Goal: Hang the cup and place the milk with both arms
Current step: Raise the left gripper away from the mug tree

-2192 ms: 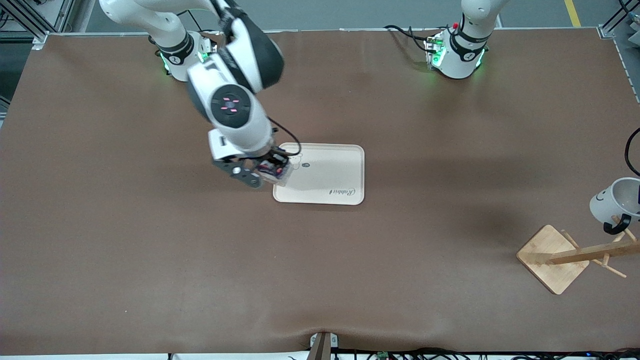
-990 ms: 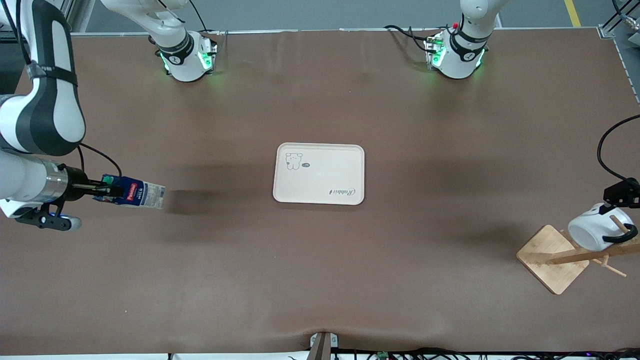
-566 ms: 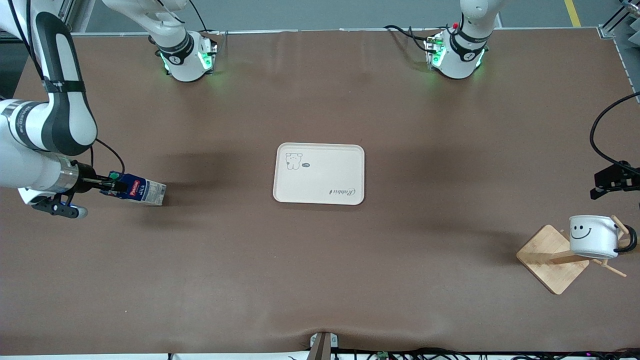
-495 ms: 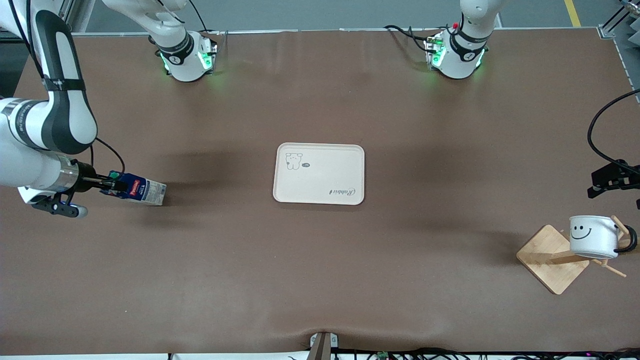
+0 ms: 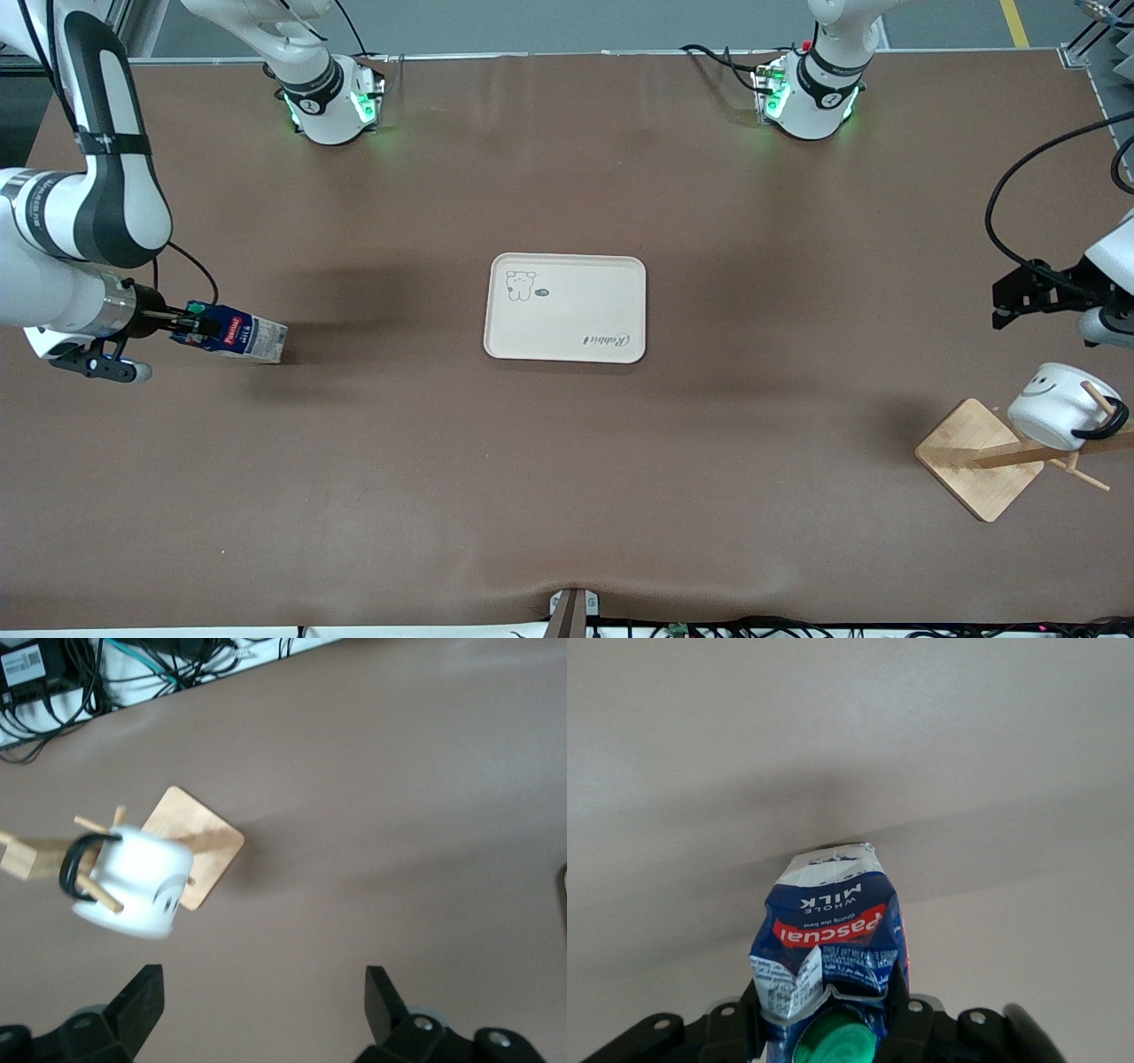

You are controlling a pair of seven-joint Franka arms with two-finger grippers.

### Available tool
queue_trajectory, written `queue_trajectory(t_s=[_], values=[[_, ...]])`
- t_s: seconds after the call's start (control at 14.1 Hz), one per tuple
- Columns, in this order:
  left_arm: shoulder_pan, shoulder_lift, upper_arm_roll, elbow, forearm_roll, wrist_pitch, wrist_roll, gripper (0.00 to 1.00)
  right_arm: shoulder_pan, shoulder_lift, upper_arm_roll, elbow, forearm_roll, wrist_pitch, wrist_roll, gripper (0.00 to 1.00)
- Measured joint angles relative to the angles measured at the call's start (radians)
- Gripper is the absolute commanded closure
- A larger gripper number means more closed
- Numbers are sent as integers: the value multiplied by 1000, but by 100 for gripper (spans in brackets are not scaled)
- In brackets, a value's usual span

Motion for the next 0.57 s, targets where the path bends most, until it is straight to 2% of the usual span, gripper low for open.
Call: queue_trajectory(t_s=[0.14, 0.21, 0.35, 0.57], values=[[-156, -47, 172, 0, -35, -70, 0, 0, -6, 0, -1, -10, -24, 9, 2, 100], [-218, -68, 234, 0, -44, -100, -1, 0, -12, 0, -1, -24, -25, 17, 2, 100], [-272, -102, 280, 0, -49, -161, -26, 0, -18, 0, -1, -49, -24, 32, 2, 100], [-277, -140, 283, -16, -49, -211, -61, 0, -18, -1, 0, -51, -22, 34, 3, 98]])
